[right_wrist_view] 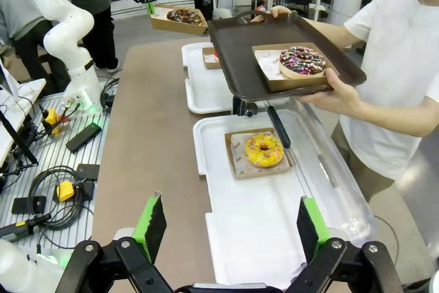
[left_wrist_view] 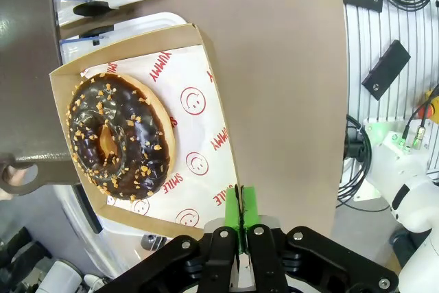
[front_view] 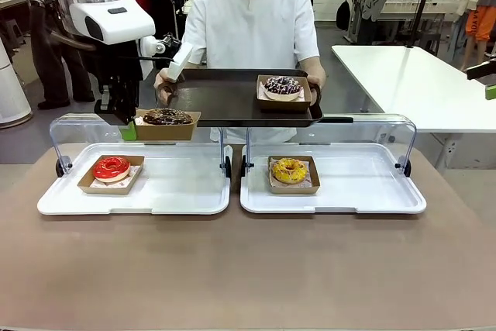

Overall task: Provide the desired donut to the person.
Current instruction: Place the picked Paper togo box onto the Handle tray extended by the person.

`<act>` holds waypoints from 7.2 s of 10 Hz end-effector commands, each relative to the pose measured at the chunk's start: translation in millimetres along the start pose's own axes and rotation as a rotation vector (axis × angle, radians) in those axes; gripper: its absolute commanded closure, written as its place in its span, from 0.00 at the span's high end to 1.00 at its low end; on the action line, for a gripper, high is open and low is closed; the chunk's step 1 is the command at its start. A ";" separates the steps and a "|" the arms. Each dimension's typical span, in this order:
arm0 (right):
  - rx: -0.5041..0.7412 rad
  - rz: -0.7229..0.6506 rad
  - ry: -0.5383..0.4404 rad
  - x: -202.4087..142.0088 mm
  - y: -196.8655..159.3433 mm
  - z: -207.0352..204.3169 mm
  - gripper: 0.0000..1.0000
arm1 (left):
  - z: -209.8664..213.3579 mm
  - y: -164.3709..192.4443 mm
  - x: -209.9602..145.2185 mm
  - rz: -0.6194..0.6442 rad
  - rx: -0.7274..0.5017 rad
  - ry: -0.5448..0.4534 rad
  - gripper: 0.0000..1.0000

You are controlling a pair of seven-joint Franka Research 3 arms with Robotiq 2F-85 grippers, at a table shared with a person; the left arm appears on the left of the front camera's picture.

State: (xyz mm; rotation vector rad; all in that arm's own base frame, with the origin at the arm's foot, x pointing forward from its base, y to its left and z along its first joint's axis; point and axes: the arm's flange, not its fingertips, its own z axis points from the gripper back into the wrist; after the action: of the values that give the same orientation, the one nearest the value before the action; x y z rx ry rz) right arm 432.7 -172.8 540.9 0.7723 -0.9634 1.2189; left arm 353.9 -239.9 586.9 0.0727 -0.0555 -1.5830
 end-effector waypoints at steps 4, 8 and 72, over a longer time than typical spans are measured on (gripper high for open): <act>-0.006 0.002 0.000 0.3 2.5 -1.5 1.00 | 0.0 0.0 0.0 0.000 0.000 0.000 0.02; -0.006 0.002 0.000 0.3 2.5 -1.5 1.00 | 54.8 21.8 -0.3 0.003 0.013 -0.037 0.02; -0.006 0.002 0.000 0.3 2.5 -1.5 1.00 | -2.0 104.5 -169.0 -0.160 0.009 -0.376 1.00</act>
State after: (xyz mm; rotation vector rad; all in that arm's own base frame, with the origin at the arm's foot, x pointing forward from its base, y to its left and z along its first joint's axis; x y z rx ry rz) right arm 432.4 -173.5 540.9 0.7713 -0.9639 1.2176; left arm 457.1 -109.0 583.6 -0.0730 -0.2703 -1.7072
